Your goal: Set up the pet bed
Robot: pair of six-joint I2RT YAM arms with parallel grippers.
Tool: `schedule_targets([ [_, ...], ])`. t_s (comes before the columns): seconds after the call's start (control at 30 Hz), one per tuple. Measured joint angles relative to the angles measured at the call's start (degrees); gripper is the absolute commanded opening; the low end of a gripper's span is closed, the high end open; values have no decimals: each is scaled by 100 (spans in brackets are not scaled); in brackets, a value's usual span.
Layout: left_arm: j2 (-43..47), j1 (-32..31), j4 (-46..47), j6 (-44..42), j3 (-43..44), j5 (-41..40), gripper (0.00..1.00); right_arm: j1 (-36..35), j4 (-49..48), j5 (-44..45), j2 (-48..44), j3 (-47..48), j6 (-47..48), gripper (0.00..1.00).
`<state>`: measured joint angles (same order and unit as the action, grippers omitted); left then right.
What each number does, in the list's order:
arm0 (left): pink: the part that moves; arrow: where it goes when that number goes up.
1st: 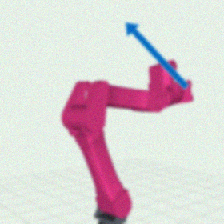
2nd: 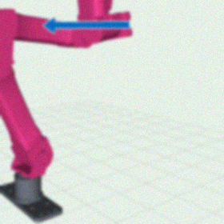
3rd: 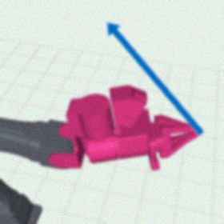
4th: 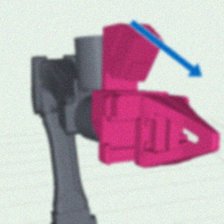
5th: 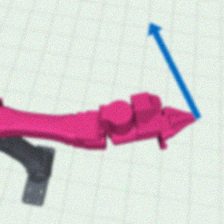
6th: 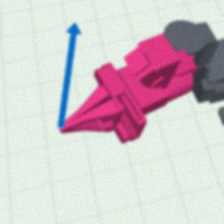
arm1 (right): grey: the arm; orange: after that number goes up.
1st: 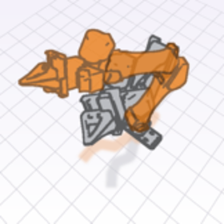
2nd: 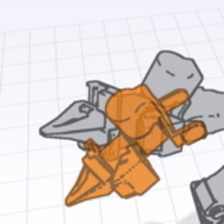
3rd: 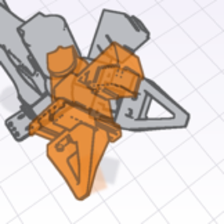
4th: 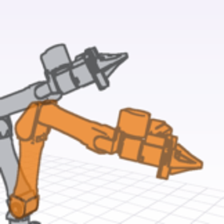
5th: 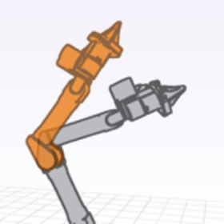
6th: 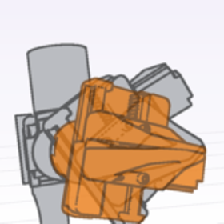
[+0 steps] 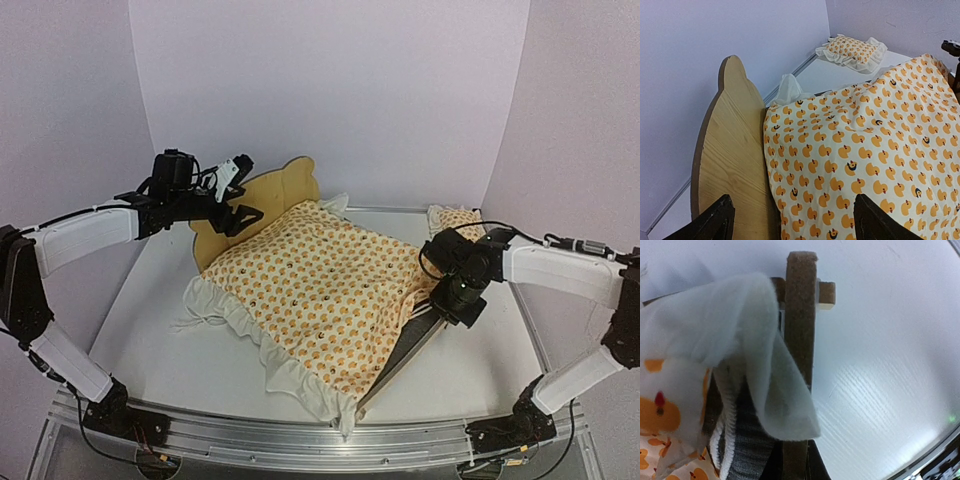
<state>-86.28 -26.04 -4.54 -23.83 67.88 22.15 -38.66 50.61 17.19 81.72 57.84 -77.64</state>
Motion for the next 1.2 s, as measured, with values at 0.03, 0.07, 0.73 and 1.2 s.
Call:
schedule_targets([
  [0.03, 1, 0, -8, 4, 30, -1, 81, 91, 83, 53, 155, 167, 250, 0],
  [0.07, 10, 0, -16, -1, 36, -11, 81, 165, 251, 113, 402, 445, 516, 0],
  [0.73, 620, -131, -1308, -669, -180, 323, 75, 811, 569, -1123, 5990, 8062, 5279, 65],
  [1.2, -144, -2534, -1363, -1603, -150, 733, 78, 705, 59, -1560, 1921, 4469, 5097, 78],
])
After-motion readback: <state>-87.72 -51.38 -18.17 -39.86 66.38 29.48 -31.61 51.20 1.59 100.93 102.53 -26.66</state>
